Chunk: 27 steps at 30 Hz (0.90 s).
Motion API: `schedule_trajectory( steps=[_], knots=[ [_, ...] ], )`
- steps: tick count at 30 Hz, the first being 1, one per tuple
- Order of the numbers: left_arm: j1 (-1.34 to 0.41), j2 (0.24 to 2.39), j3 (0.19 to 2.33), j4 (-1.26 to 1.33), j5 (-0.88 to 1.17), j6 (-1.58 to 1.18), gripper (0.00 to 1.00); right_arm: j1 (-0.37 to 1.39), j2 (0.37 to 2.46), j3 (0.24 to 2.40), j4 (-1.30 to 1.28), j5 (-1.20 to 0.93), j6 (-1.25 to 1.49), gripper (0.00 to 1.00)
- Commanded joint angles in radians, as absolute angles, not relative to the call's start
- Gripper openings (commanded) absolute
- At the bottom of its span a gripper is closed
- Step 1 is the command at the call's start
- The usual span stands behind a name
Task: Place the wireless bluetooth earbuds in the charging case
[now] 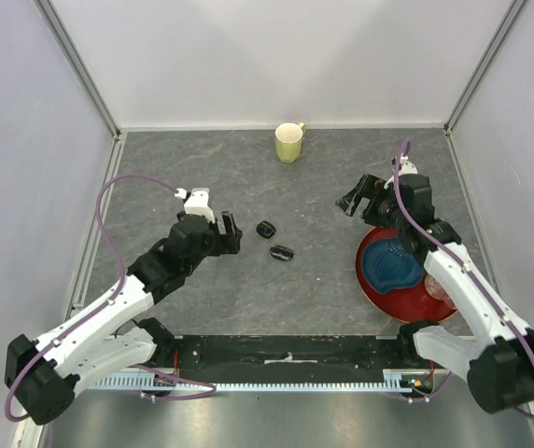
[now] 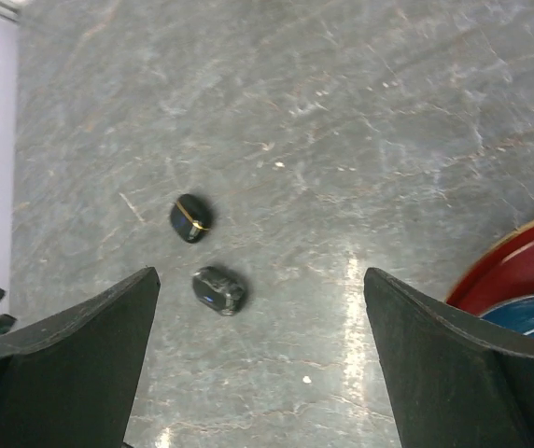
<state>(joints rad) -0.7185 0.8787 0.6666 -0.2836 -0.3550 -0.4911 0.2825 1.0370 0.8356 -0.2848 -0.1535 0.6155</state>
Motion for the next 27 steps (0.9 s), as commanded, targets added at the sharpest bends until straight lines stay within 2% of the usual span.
schedule_trajectory(
  steps=[1, 2, 6, 15, 19, 23, 27],
  knots=[
    [-0.547, 0.922, 0.683, -0.252, -0.153, -0.365, 0.89, 0.224, 1.124, 0.836, -0.247, -0.259, 0.546, 0.98],
    [-0.426, 0.919, 0.669, -0.233, -0.090, -0.371, 0.90, 0.224, 1.135, 0.839, -0.248, -0.249, 0.539, 0.98],
    [-0.273, 0.888, 0.644, -0.157, 0.021, -0.423, 0.90, 0.224, 1.163, 0.842, -0.252, -0.155, 0.499, 0.98],
    [-0.272, 0.908, 0.675, -0.239, -0.095, -0.552, 0.91, 0.287, 1.146, 0.808, -0.213, 0.101, 0.398, 0.98],
    [-0.270, 0.862, 0.652, -0.235, -0.133, -0.569, 0.91, 0.397, 1.172, 0.816, -0.198, 0.364, 0.336, 0.98],
    [-0.270, 0.809, 0.637, -0.221, -0.158, -0.552, 0.91, 0.445, 1.174, 0.781, -0.100, 0.457, 0.321, 0.98],
    [-0.278, 0.759, 0.609, -0.195, -0.192, -0.546, 0.91, 0.445, 1.155, 0.652, 0.079, 0.503, 0.290, 0.98]
  ],
)
